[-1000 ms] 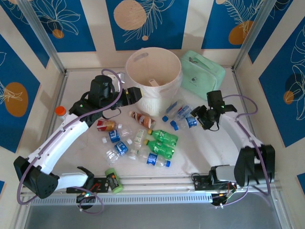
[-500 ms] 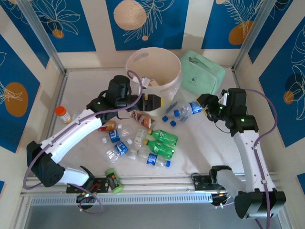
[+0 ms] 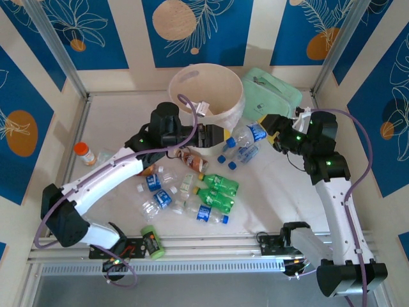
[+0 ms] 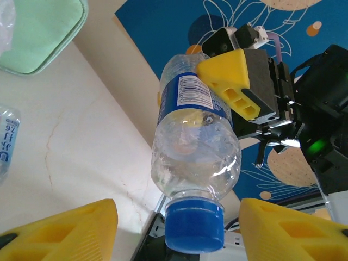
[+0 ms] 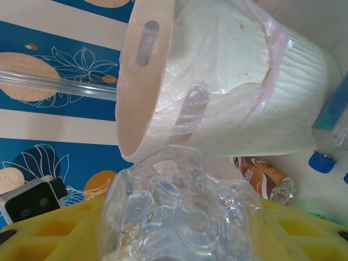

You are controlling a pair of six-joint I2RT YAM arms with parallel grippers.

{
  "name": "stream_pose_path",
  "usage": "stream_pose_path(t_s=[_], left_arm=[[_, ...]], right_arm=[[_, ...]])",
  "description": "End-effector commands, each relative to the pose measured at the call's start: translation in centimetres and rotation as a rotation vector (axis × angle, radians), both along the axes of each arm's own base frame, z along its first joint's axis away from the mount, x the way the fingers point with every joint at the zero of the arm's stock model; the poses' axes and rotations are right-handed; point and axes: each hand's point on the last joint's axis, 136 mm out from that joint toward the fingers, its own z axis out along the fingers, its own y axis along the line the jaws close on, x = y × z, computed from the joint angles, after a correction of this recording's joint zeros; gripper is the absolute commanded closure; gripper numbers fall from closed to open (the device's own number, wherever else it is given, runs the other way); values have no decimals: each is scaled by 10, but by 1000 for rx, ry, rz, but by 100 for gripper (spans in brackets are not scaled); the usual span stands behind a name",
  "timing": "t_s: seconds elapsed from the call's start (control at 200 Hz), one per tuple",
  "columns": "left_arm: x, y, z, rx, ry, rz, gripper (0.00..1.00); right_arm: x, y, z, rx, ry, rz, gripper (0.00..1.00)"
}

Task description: Put the plastic bottles in the bin

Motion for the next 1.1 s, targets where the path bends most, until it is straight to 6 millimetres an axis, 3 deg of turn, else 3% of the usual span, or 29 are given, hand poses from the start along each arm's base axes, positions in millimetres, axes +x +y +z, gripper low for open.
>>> stream_pose_path(t_s=[0.0,0.51,0.82,1.095], left_arm=[[-5,-9,3,-49,14,-37,41],[-15,-20,5,-97,37,-89,43],[-15,-19,2,-73,21,-85,58],[-4,-9,18,-76,-29,-15,71]], right_arm=[[-4,6,23,35,-62,30,42],[5,20,29,43,-74,57,42],[8,24,32,52,-76,58,42],[9,23,36,41,-77,47,38]])
